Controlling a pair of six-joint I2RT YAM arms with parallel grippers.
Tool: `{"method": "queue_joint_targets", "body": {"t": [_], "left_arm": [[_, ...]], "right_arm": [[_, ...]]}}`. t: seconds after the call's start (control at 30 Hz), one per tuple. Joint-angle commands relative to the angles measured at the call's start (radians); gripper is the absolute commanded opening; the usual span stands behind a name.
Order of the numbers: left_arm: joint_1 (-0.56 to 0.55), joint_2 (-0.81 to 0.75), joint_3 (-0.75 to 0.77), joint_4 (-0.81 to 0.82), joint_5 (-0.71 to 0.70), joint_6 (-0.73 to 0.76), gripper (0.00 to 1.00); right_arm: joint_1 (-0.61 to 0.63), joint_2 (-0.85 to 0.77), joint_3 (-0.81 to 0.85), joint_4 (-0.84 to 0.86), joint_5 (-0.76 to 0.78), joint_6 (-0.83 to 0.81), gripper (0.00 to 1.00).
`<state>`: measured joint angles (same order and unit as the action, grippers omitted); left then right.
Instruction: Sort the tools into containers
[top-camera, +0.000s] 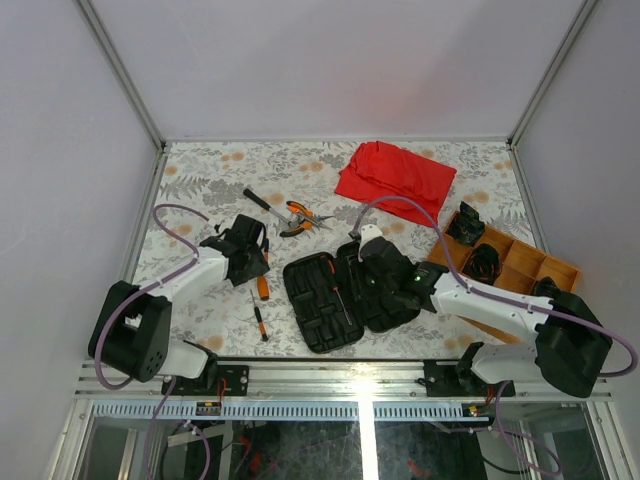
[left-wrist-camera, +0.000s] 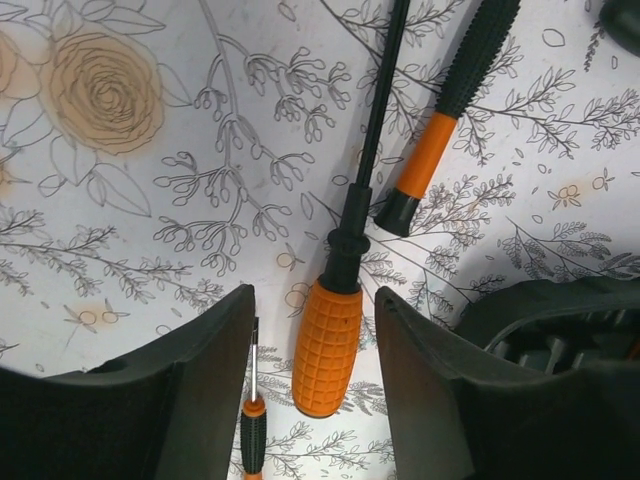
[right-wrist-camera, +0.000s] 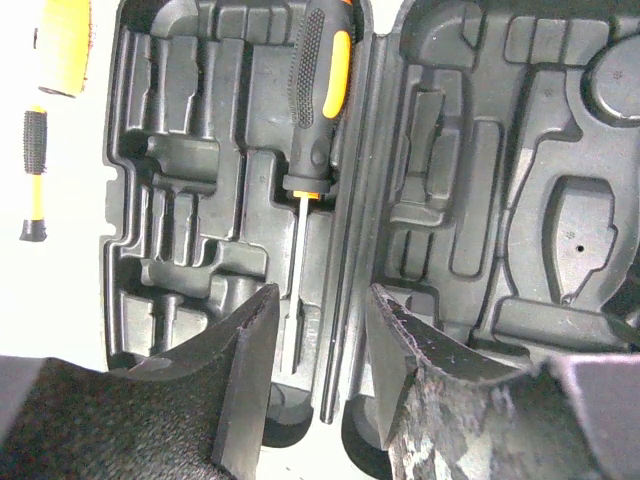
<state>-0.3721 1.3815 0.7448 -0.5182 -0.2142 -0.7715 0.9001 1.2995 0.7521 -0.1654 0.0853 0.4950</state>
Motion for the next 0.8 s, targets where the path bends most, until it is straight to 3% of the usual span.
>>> {"method": "queue_joint_targets", "body": {"t": [0.0, 0.77], "left_arm": [[0.007, 0.030, 0.035, 0.070, 0.026, 0.022, 0.48], [-0.006, 0.104, -0.004, 0.109, 0.073, 0.014, 0.33]], "right_arm": [[-0.007, -0.043, -0.031, 0.025, 0.003, -0.018, 0.47], [-0.008, -0.053, -0.063, 0.027, 0.014, 0.001, 0.44]]}}
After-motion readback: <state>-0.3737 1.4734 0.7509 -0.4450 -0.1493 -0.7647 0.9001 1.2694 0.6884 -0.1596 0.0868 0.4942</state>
